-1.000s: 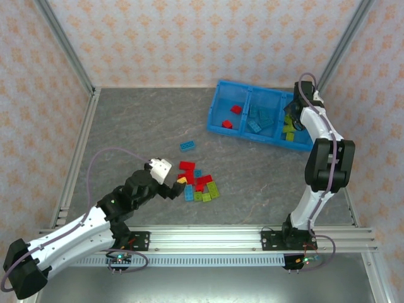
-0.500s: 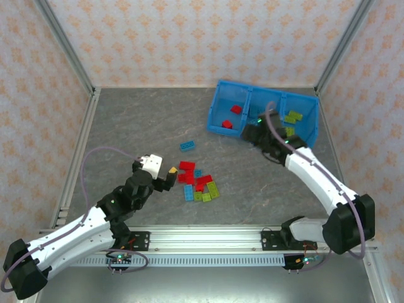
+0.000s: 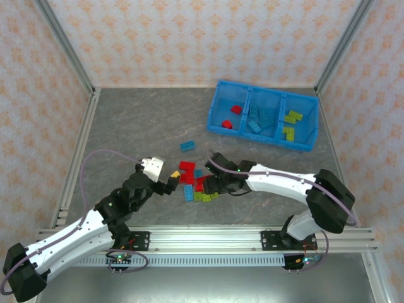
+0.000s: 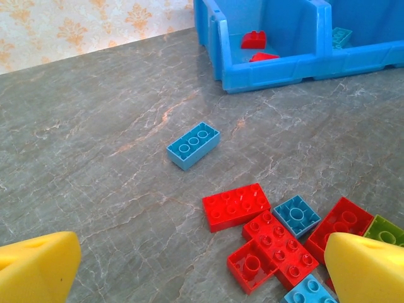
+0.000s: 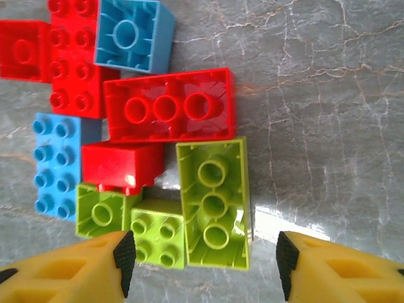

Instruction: Sort the legos into containers by color

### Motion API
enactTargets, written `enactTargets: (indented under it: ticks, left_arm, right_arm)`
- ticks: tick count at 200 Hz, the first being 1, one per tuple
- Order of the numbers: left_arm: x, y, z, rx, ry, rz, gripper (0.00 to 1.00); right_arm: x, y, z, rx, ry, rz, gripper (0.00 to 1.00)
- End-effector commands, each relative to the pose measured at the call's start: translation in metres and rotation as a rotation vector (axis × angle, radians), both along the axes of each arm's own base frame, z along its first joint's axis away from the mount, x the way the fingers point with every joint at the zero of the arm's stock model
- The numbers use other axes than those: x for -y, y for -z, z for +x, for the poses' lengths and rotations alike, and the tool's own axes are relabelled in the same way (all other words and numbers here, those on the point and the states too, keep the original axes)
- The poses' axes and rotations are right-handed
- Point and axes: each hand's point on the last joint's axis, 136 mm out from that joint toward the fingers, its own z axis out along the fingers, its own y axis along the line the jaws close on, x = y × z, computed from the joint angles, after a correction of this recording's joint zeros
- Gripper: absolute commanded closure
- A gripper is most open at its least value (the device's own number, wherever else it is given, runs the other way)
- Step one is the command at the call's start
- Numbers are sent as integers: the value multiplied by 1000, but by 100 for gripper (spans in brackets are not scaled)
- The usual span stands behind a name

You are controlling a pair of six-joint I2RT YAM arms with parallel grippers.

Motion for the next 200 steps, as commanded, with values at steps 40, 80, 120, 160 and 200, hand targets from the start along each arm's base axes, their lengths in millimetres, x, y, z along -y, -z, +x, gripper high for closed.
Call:
enactTargets:
  ticks: [40, 80, 120, 160, 200]
  left_arm:
    - [8, -3, -3, 21, 54, -2, 0]
    - [10, -3, -3, 18, 61, -4, 0]
    - [13, -4, -5, 17, 83, -13, 0]
    - [46, -11, -24, 23, 300, -72, 0]
    - [60, -10, -28, 0, 366, -96, 0]
  right_arm:
    - [-16, 27, 16, -12, 4, -49, 43]
    - [4, 37, 26, 30, 75, -154, 63]
    - [24, 18, 33, 123, 164, -152, 75]
    - [57, -27, 51, 311, 289, -127, 77]
    - [121, -61, 88, 394, 516, -86, 77]
